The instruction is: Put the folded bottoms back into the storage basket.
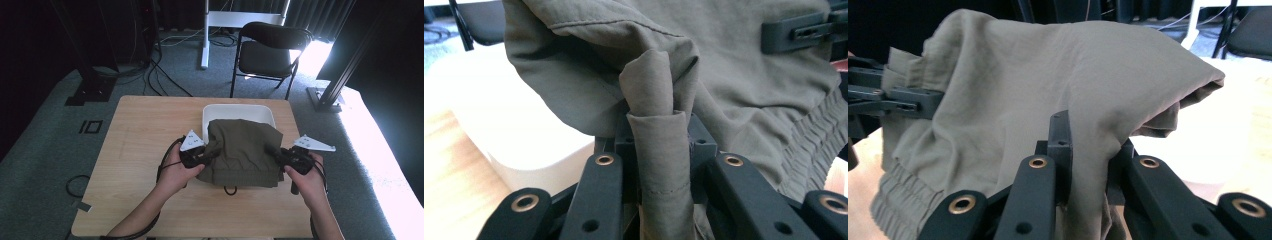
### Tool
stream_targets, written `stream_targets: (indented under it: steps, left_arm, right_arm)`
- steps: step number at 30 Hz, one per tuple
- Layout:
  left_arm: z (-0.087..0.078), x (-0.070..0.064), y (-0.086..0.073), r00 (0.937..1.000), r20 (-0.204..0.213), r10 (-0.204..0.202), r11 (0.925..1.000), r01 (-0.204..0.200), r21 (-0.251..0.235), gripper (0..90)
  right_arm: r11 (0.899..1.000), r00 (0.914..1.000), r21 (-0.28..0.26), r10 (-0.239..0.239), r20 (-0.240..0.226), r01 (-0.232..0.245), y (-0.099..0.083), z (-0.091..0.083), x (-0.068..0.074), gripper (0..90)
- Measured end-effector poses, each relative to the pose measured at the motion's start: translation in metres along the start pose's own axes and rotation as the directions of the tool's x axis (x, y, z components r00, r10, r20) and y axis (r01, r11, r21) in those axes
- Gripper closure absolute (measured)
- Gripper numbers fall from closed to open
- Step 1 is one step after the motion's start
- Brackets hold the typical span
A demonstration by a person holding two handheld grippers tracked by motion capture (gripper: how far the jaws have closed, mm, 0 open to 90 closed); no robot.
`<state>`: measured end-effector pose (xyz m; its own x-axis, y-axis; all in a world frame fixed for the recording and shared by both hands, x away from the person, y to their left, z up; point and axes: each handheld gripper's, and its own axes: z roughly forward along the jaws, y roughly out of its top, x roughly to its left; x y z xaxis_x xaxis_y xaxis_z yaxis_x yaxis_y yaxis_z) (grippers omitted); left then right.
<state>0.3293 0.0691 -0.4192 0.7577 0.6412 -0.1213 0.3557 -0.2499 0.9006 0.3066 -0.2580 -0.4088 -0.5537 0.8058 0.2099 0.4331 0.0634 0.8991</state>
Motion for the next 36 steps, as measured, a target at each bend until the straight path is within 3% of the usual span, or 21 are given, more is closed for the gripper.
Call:
stream_targets:
  steps: [9,11,18,24,27,36]
  left_arm:
    - [0.008,0.014,0.018,0.9995,-0.024,-0.019,0.9998,0.018,-0.011,77.0]
    - [0.011,0.018,0.022,0.9989,-0.027,-0.038,0.9992,0.037,-0.017,77.0]
    - [0.017,0.029,0.034,0.9977,-0.064,-0.022,0.9992,0.020,-0.035,77.1]
    - [0.026,0.041,0.044,0.9936,-0.082,-0.077,0.9962,0.074,-0.046,77.1]
    - [0.031,0.046,0.050,0.9921,-0.091,-0.086,0.9953,0.081,-0.052,77.1]
    - [0.044,0.058,0.062,0.9907,-0.110,-0.080,0.9953,0.074,-0.063,77.4]
  right_arm:
    - [1.000,0.9999,-0.008,0.012,-0.002,-0.012,0.027,0.011,-0.012,79.7]
    - [1.000,0.9999,-0.010,0.015,0.001,-0.015,0.033,0.015,-0.015,79.8]
    - [0.999,0.9994,-0.007,0.034,0.010,-0.034,0.049,0.030,-0.027,79.8]
    - [0.999,0.9989,0.001,0.038,0.026,-0.038,0.059,0.042,-0.036,79.8]
    - [0.999,0.9983,-0.001,0.041,0.041,-0.041,0.066,0.047,-0.040,79.8]
    - [0.999,0.9959,0.004,0.052,0.074,-0.052,0.084,0.063,-0.052,79.6]
